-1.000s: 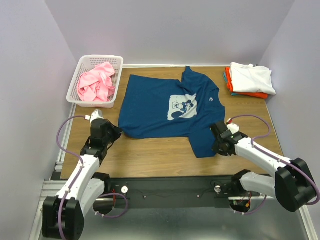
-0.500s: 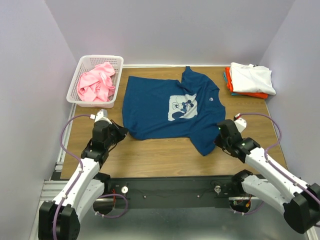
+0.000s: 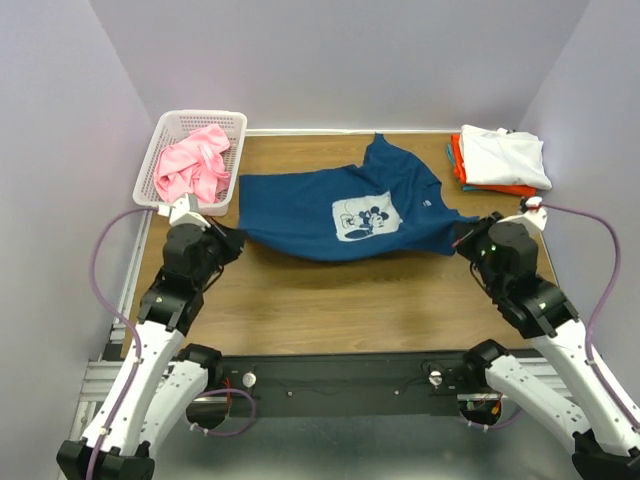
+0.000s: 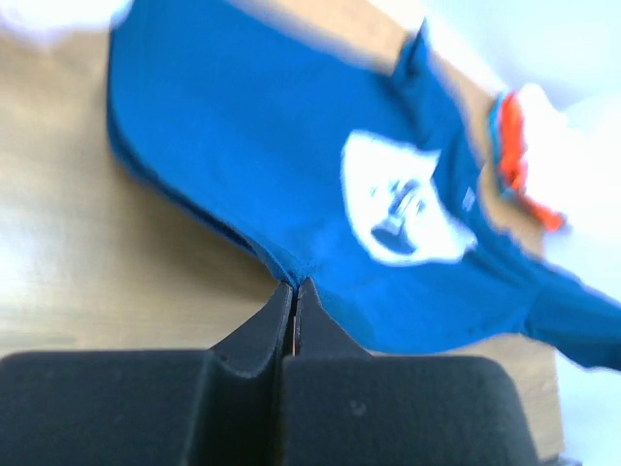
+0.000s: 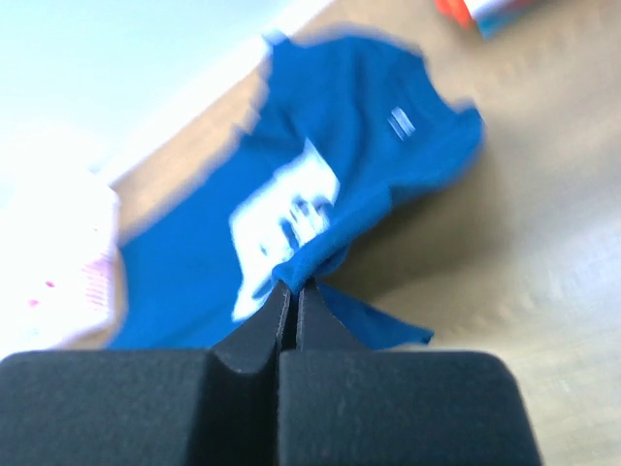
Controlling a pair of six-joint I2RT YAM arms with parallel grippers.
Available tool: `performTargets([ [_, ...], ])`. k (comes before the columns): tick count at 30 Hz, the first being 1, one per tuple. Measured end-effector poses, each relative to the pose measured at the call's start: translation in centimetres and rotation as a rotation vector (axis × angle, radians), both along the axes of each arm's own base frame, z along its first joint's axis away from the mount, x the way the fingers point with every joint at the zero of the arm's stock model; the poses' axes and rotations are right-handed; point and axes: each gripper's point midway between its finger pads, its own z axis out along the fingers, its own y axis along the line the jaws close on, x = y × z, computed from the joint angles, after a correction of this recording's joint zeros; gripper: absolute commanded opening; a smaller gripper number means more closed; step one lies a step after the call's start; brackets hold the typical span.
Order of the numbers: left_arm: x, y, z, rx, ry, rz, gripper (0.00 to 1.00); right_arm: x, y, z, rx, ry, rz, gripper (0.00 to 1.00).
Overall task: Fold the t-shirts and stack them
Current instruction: Flatten the tshirt out
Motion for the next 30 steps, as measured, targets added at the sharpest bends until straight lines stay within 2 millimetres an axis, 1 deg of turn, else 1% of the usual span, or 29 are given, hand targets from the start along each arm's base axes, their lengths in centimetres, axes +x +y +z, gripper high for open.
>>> performTargets([
  [1, 0.2, 0.3, 1.9, 0.005, -0.033, 0.016, 0.0, 0.2, 0.0, 2.1, 0.001, -0.038, 0.002, 0.01],
  [2, 0.3, 0.8, 3.7, 0.014, -0.054, 0.037, 0.0, 0.3, 0.0, 3.2, 0.004, -0.058, 0.004, 0.01],
  [5, 0.7, 1.5, 9.6, 0.018, -0.15, 0.076, 0.0, 0.6, 0.0, 8.2, 0.01, -0.145, 0.016, 0.01],
  [6, 0.8, 1.7, 11.0, 0.018, -0.176, 0.082, 0.0, 0.6, 0.1, 9.3, 0.005, -0.161, 0.02, 0.01],
  [7, 0.8, 1.8, 13.2, 0.014, -0.216, 0.088, 0.0, 0.7, 0.0, 11.4, 0.006, -0.194, 0.023, 0.01],
  [8, 0.7, 1.9, 14.2, 0.016, -0.232, 0.088, 0.0, 0.6, 0.0, 13.1, 0.008, -0.225, 0.025, 0.01],
  [9, 0.6, 1.9, 15.8, 0.015, -0.258, 0.087, 0.0, 0.6, -0.1, 14.8, 0.008, -0.255, 0.025, 0.01],
  [10, 0.6, 1.9, 17.4, 0.017, -0.283, 0.086, 0.0, 0.6, -0.2, 15.9, 0.005, -0.274, 0.024, 0.01],
  [12, 0.3, 2.1, 21.0, 0.017, -0.336, 0.085, 0.0, 0.2, -0.7, 19.3, -0.003, -0.334, 0.02, 0.01],
  [13, 0.2, 2.1, 22.5, 0.018, -0.355, 0.084, 0.0, 0.0, -0.9, 20.6, -0.007, -0.359, 0.018, 0.01],
  [14, 0.1, 2.2, 24.3, 0.017, -0.389, 0.084, 0.0, -0.2, -1.0, 21.3, -0.013, -0.37, 0.017, 0.01],
  [15, -0.3, 2.2, 25.9, 0.018, -0.417, 0.082, 0.0, -0.8, -1.5, 23.6, -0.012, -0.416, 0.013, 0.01],
  [16, -0.5, 2.3, 26.8, 0.019, -0.434, 0.081, 0.0, -1.3, -1.8, 25.1, -0.009, -0.449, 0.011, 0.01],
  [18, -1.3, 2.5, 28.8, 0.02, -0.469, 0.076, 0.0, -2.4, -2.5, 27.8, -0.009, -0.507, 0.005, 0.01],
  [19, -2.2, 2.6, 30.4, 0.015, -0.5, 0.072, 0.0, -3.4, -3.1, 29.7, 0.002, -0.551, -0.003, 0.01],
  [20, -2.7, 2.6, 31.1, 0.012, -0.515, 0.068, 0.0, -3.9, -3.4, 30.6, 0.006, -0.574, -0.007, 0.01],
  [21, -3.7, 2.9, 32.9, 0.005, -0.555, 0.066, 0.0, -4.7, -3.8, 31.7, 0.014, -0.602, -0.013, 0.01],
  [24, -6.4, 3.5, 36.3, -0.005, -0.633, 0.068, 0.0, -7.1, -4.9, 35.1, 0.039, -0.691, -0.012, 0.01],
  [25, -7.6, 3.7, 37.6, -0.01, -0.667, 0.064, 0.0, -7.9, -5.1, 36.0, 0.044, -0.716, 0.0, 0.01],
  [26, -8.4, 3.8, 38.4, -0.014, -0.693, 0.059, 0.0, -8.5, -5.1, 36.8, 0.05, -0.739, 0.014, 0.01],
  [28, -10.5, 4.1, 40.1, -0.025, -0.753, 0.045, 0.0, -10.2, -5.0, 39.0, 0.065, -0.801, 0.058, 0.01],
  [30, -11.6, 4.2, 40.7, -0.03, -0.78, 0.036, 0.0, -11.4, -4.9, 40.6, 0.073, -0.847, 0.093, 0.01],
])
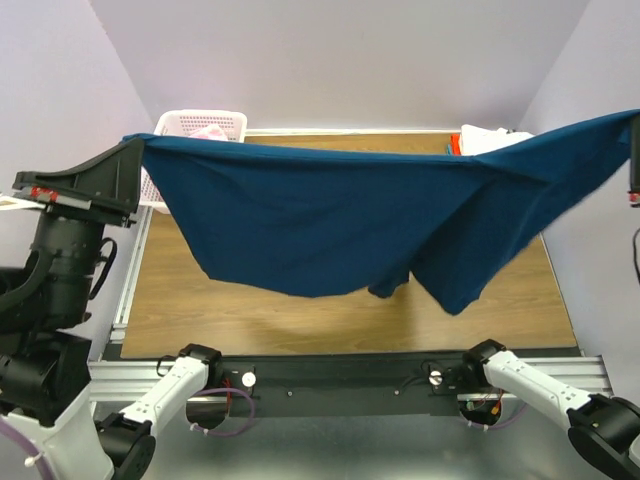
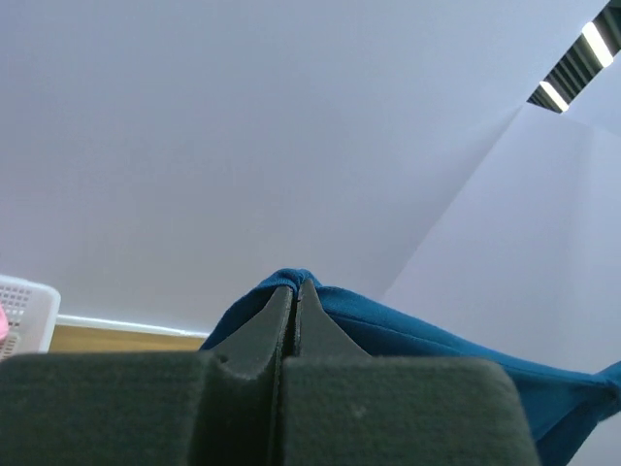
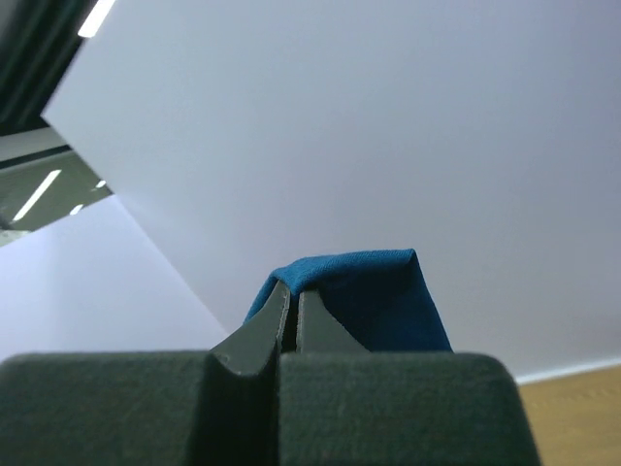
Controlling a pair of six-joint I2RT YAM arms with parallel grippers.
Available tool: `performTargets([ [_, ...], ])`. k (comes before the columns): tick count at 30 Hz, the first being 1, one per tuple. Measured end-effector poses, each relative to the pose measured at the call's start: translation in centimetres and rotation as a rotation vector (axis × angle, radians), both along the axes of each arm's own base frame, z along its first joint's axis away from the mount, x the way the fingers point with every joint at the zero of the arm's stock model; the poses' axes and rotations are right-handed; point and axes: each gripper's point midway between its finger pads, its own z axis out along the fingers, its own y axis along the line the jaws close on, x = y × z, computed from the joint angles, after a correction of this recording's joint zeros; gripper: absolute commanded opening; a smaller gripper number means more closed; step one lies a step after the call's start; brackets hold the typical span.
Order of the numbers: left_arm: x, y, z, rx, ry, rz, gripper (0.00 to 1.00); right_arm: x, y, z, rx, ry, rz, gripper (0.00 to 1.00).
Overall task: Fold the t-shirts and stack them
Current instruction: Flatten the tshirt out
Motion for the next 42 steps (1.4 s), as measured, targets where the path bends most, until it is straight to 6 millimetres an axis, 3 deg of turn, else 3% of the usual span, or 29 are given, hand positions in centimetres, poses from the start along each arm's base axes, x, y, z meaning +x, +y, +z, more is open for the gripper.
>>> performTargets([
  [5, -1.7, 0.1, 0.6, 0.006, -0.023, -0.015, 0.0, -1.9, 0.7, 2.3, -0.027, -0.071, 0.069, 0.01],
  [10, -1.8, 0.1, 0.8, 0.012, -0.019, -0.018, 0.0, -1.2, 1.5, 2.2, -0.059, -0.062, 0.083, 0.01],
  [14, 0.9, 0.0, -0.9, 0.011, 0.037, 0.014, 0.0, 1.7, 2.1, 0.7, -0.093, 0.006, 0.037, 0.01],
  [16, 4.2, -0.2, -3.6, 0.022, 0.127, 0.047, 0.0, 4.4, 2.7, -0.9, -0.121, 0.074, -0.005, 0.01],
  [20, 12.2, -1.3, -9.5, 0.053, 0.308, 0.101, 0.0, 12.0, 4.1, -6.4, -0.197, 0.27, -0.128, 0.01],
  [23, 19.7, -2.6, -18.1, 0.102, 0.508, 0.143, 0.0, 17.3, 4.9, -11.9, -0.258, 0.421, -0.23, 0.01],
  [24, 22.0, -2.9, -21.6, 0.12, 0.578, 0.156, 0.0, 19.3, 5.3, -14.8, -0.293, 0.49, -0.265, 0.01],
  [25, 22.9, -3.0, -23.3, 0.13, 0.614, 0.16, 0.0, 20.6, 5.6, -16.7, -0.317, 0.534, -0.287, 0.01],
  [28, 26.2, -3.2, -32.3, 0.179, 0.788, 0.181, 0.0, 25.1, 6.6, -25.7, -0.431, 0.716, -0.348, 0.01],
  [29, 26.9, -3.0, -34.1, 0.186, 0.825, 0.189, 0.0, 25.5, 6.6, -26.5, -0.44, 0.733, -0.355, 0.01],
  [30, 28.1, -2.8, -36.2, 0.193, 0.86, 0.198, 0.0, 26.9, 6.6, -29.3, -0.467, 0.788, -0.369, 0.01],
  [34, 32.5, -2.3, -40.2, 0.186, 0.895, 0.213, 0.0, 31.5, 5.2, -36.2, -0.483, 0.917, -0.417, 0.01],
  [36, 35.2, -2.3, -42.9, 0.183, 0.923, 0.203, 0.0, 33.2, 4.4, -38.3, -0.479, 0.951, -0.434, 0.01],
  [38, 38.1, -2.4, -46.3, 0.183, 0.963, 0.181, 0.0, 35.6, 3.9, -41.7, -0.486, 1.007, -0.431, 0.01],
  [42, 40.9, -2.9, -51.4, 0.185, 1.025, 0.143, 0.0, 39.8, 3.4, -46.9, -0.492, 1.081, -0.419, 0.01],
])
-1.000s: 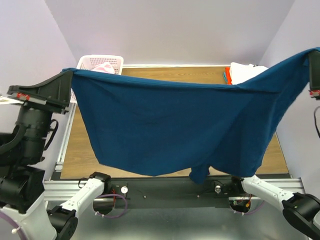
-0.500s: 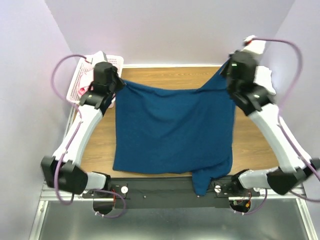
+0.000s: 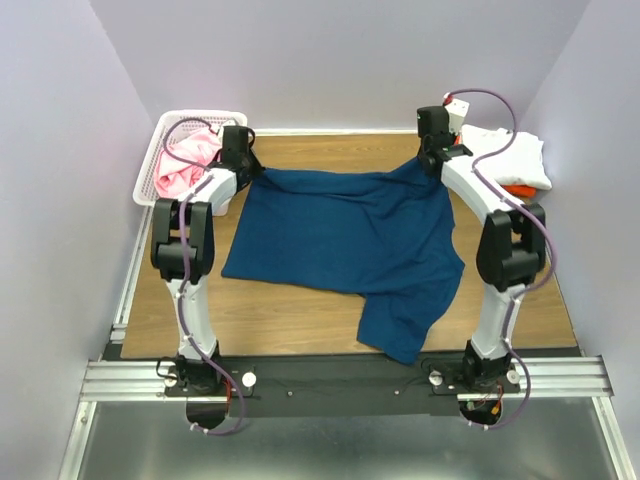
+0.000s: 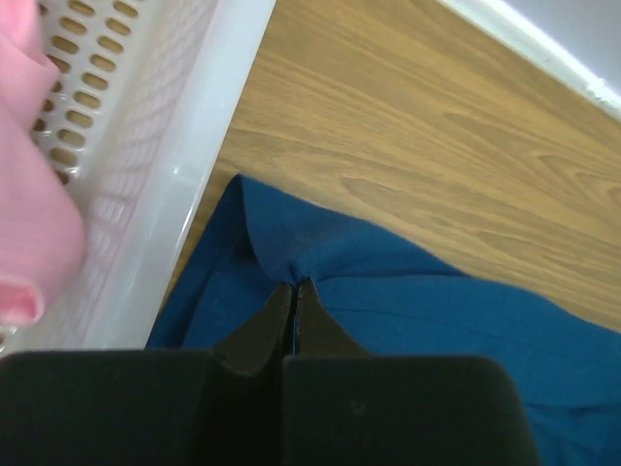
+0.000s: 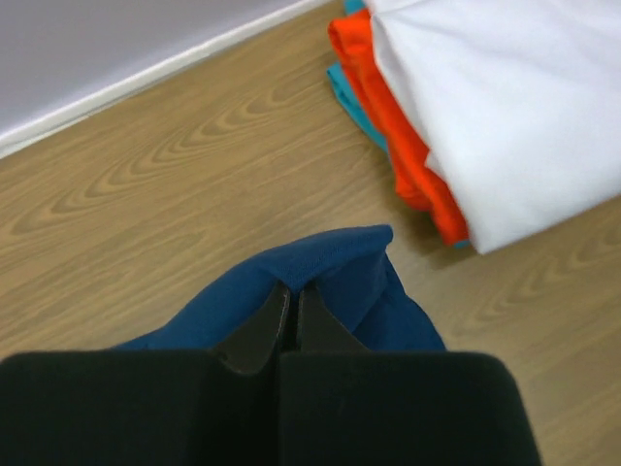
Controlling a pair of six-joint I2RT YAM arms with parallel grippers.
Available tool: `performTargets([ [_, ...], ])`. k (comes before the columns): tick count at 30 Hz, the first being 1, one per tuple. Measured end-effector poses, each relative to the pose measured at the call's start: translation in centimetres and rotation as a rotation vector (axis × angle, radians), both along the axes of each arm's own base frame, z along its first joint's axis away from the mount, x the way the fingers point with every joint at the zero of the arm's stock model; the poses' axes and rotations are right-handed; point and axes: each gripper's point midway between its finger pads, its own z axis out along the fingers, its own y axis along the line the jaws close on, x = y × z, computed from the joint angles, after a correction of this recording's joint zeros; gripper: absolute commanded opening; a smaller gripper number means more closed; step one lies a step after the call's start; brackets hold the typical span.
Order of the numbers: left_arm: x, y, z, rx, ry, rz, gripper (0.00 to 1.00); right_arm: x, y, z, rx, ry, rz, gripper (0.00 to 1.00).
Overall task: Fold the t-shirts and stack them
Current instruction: Flatten the tshirt out
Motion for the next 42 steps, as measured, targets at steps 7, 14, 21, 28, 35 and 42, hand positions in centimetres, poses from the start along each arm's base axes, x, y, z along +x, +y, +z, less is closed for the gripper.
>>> performTargets([
  [7, 4.0, -0.9, -0.8, -0.024, -0.034, -0.024, 0.0, 4.3, -0.4, -6.2, 0.01, 0.069, -0.009, 0.01],
  [14, 6.1, -1.8, 2.7, -0.05, -0.136, -0.062, 0.0, 5.3, -0.3, -5.3, 0.022, 0.036, -0.006, 0.01],
  [21, 1.4, -1.3, 3.9, -0.037, -0.119, -0.077, 0.0, 2.1, -0.7, -0.4, 0.041, -0.012, 0.01, 0.01],
  [28, -4.9, -0.4, 23.3, -0.043, -0.481, -0.088, 0.0, -5.4, -1.5, 20.1, 0.103, -0.393, 0.089, 0.01],
  [35, -19.1, 1.7, 44.0, -0.06, -0.96, -0.076, 0.0, -19.3, -3.1, 37.8, 0.156, -0.82, 0.199, 0.01],
  [42, -30.0, 2.6, 52.8, -0.045, -1.165, -0.101, 0.0, -30.0, -3.2, 46.8, 0.178, -1.072, 0.329, 0.01],
])
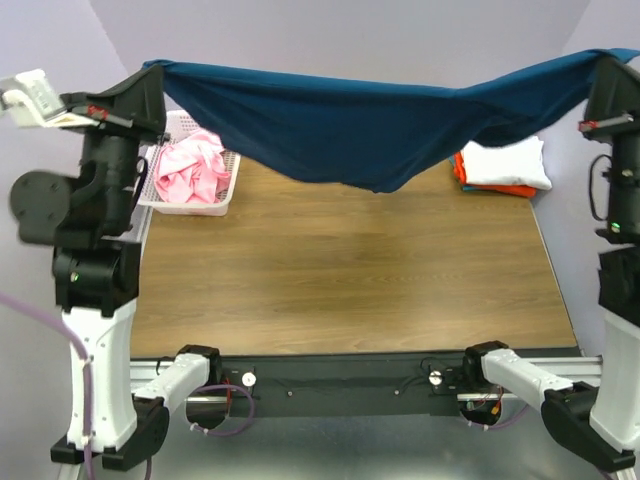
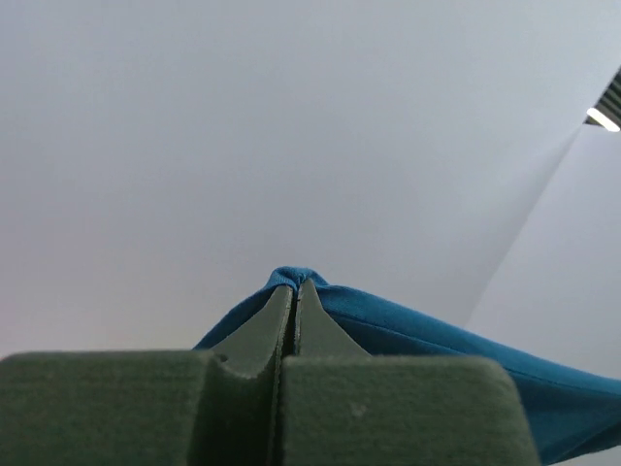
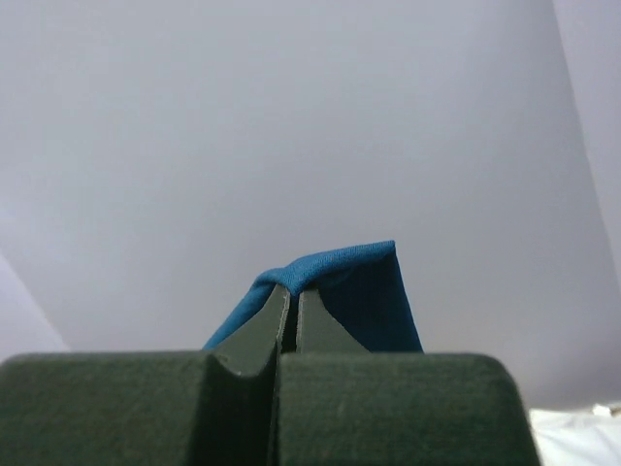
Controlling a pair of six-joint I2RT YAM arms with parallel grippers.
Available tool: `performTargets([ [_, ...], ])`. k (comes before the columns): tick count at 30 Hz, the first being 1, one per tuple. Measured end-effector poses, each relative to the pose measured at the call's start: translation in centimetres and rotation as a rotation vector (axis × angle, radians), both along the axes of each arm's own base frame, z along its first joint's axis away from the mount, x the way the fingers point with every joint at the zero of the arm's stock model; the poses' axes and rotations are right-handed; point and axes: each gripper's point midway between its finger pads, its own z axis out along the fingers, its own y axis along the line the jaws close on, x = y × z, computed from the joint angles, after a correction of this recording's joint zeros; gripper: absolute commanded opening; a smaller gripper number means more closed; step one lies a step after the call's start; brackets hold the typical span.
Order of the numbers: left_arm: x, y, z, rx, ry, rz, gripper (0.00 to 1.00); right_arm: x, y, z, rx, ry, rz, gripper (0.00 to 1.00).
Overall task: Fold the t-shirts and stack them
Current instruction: Flatten the tshirt out
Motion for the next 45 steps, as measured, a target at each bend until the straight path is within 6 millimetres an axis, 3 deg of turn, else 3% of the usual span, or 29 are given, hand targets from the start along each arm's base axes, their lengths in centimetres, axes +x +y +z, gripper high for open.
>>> performTargets([
  [6, -4.9, -0.3, 2.8, 0.026, -0.076, -0.038, 0.0, -4.6, 0.7, 2.8, -0.035, -0.079, 0.081, 0.01],
  [10, -5.9, -0.3, 3.3, 0.033, -0.086, -0.046, 0.0, -5.4, 0.9, 3.1, -0.048, -0.083, 0.098, 0.01],
  [13, -5.6, -0.3, 3.2, 0.033, -0.072, -0.043, 0.0, -4.9, 1.0, 2.9, -0.056, -0.068, 0.097, 0.01],
  [17, -2.8, -0.3, 2.5, 0.027, -0.023, -0.026, 0.0, -2.1, 1.4, 2.6, -0.073, -0.03, 0.083, 0.01],
  [20, 1.9, -0.6, 1.4, 0.036, 0.041, -0.013, 0.0, 1.7, 1.7, 1.8, -0.091, 0.022, 0.049, 0.01],
  [22, 6.0, -1.1, 0.1, 0.054, 0.096, -0.005, 0.0, 5.3, 1.9, 0.5, -0.108, 0.076, 0.015, 0.01],
  [24, 10.3, -1.6, -2.0, 0.086, 0.153, -0.002, 0.0, 8.2, 1.9, -0.7, -0.128, 0.118, -0.018, 0.01],
  [26, 14.7, -2.2, -5.0, 0.114, 0.238, -0.005, 0.0, 12.3, 2.4, -3.0, -0.164, 0.187, -0.043, 0.01],
  [30, 20.4, -2.7, -7.6, 0.151, 0.318, 0.0, 0.0, 17.7, 3.3, -6.1, -0.226, 0.254, -0.062, 0.01],
  [31, 21.4, -2.8, -7.4, 0.157, 0.311, 0.0, 0.0, 19.0, 3.6, -6.7, -0.239, 0.265, -0.065, 0.01],
  [33, 22.4, -2.9, -6.6, 0.166, 0.288, -0.006, 0.0, 20.6, 3.9, -6.2, -0.249, 0.246, -0.073, 0.01],
  [35, 22.7, -3.1, -4.5, 0.173, 0.225, -0.021, 0.0, 21.4, 4.1, -5.0, -0.256, 0.211, -0.08, 0.01],
  [39, 21.9, -3.6, -1.7, 0.188, 0.121, -0.043, 0.0, 20.9, 4.1, -2.6, -0.263, 0.136, -0.087, 0.01],
  [42, 21.3, -3.9, -2.8, 0.215, 0.108, -0.056, 0.0, 19.6, 4.1, -2.0, -0.287, 0.103, -0.078, 0.01],
  [45, 21.3, -3.9, -6.7, 0.254, 0.156, -0.055, 0.0, 18.4, 4.4, -5.0, -0.326, 0.155, -0.046, 0.01],
])
